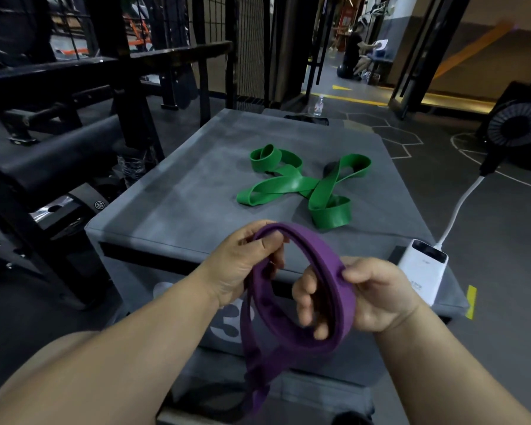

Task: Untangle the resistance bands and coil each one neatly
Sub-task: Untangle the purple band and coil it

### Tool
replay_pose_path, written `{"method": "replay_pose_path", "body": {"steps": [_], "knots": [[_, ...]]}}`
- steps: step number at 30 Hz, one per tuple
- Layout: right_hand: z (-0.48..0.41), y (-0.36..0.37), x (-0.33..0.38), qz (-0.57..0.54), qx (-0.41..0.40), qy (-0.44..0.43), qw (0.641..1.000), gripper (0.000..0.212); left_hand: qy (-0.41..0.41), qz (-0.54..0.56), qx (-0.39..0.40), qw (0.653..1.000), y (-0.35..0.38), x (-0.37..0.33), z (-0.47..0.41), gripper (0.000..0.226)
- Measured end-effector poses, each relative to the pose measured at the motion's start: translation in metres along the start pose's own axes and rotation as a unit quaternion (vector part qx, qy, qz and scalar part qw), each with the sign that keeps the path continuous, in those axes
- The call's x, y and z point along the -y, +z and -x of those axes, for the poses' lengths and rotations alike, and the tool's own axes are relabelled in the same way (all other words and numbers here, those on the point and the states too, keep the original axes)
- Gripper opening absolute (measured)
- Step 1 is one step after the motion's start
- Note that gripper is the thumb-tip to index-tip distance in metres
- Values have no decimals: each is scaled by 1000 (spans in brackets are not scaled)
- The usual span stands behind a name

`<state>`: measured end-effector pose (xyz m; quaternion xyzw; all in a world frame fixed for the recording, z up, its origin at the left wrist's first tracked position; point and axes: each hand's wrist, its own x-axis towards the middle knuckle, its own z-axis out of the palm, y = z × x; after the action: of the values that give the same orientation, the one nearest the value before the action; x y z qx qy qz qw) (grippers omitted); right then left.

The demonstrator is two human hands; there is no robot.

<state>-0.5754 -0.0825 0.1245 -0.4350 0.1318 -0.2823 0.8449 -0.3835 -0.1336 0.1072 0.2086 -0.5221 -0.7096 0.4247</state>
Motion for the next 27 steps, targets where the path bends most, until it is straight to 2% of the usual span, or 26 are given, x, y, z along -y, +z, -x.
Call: {"method": "replay_pose_path", "body": {"steps": [3,6,10,12,14,15,16,19,20,23,27], "knots": [[5,-4,-3,57,23,-34,998,33,-8,-2,44,999,-2,2,1,39],[5,-5,-2,82,12,-95,992,39,-58,-95,69,991,-4,8,2,48],[-1,-3,2,-21,-14,-147,989,52,-129,-193,92,968,1,21,10,59],[-1,-5,4,-63,-24,-166,984,54,-127,-240,79,959,2,25,12,83],[0,-10,4,-76,-29,-174,981,54,-136,-222,68,963,0,27,13,115],[2,-13,4,-71,-33,-173,982,55,-142,-190,73,969,0,25,13,110],[3,-15,3,-60,-40,-172,982,59,-150,-157,80,973,1,23,11,92],[6,-18,1,-55,-42,-182,981,65,-166,-87,75,979,5,24,8,16],[6,-18,1,-64,-39,-187,980,62,-163,-81,76,980,5,25,7,12],[5,-19,2,-83,-41,-190,977,53,-179,-78,78,978,8,25,8,16],[7,-19,6,-122,-36,-207,970,48,-197,-138,68,968,9,31,10,42]]}}
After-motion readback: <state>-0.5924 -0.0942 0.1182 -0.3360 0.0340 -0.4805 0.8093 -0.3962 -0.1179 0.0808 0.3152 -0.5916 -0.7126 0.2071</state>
